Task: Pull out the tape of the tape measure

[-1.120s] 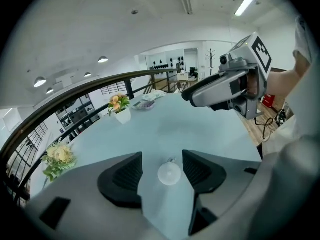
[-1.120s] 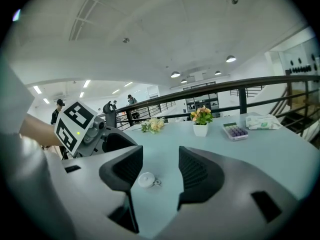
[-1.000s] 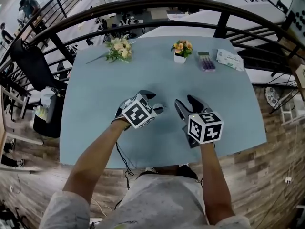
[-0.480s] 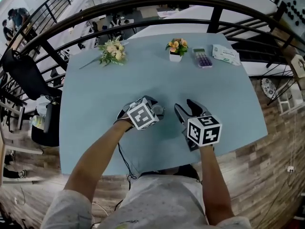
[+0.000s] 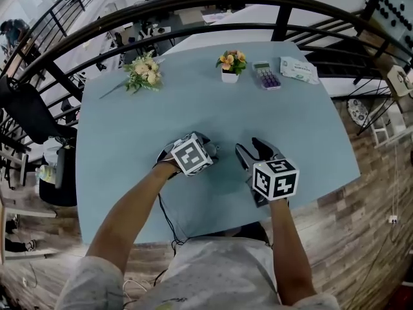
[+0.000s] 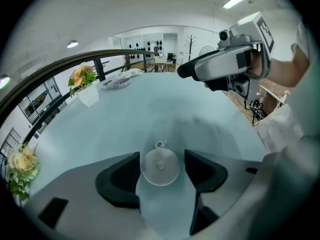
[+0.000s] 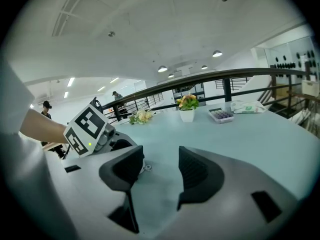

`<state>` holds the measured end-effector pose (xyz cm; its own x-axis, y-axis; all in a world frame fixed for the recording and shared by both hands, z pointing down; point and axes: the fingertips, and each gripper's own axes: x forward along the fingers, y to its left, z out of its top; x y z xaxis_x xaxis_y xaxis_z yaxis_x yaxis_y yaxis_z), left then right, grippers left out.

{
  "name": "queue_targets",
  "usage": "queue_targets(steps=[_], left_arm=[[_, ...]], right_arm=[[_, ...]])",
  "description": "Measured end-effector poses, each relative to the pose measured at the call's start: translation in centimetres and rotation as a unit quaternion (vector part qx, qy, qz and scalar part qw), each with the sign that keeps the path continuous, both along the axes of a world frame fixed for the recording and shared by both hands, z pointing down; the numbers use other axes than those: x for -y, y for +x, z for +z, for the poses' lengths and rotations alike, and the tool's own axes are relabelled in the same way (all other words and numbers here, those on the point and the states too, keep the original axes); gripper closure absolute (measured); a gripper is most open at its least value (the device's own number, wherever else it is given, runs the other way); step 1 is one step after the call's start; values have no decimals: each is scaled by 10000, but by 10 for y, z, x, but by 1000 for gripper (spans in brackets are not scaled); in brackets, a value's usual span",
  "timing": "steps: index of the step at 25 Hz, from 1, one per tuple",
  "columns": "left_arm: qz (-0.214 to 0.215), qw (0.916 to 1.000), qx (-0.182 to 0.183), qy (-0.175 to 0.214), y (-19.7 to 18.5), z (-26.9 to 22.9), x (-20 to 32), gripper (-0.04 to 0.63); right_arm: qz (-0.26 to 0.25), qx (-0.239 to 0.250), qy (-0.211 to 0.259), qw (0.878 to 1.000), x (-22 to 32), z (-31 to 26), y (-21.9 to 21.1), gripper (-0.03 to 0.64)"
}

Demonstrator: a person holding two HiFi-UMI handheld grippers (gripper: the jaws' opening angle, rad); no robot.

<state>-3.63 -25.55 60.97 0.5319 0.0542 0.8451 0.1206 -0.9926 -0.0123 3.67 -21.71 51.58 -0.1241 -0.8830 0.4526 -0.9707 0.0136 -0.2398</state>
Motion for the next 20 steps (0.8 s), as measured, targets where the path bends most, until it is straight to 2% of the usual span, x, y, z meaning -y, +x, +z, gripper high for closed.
queue_targets(steps=[7,20], left_arm=[[-32,9992,42,-399,-2,7,-1,316],[-94,9993,95,-354,-1,7,2,365]], right_arm=[[54,1,-3,10000,-2,-1,0,410],[-34,-7,-29,10000,-5,-2,5,410]])
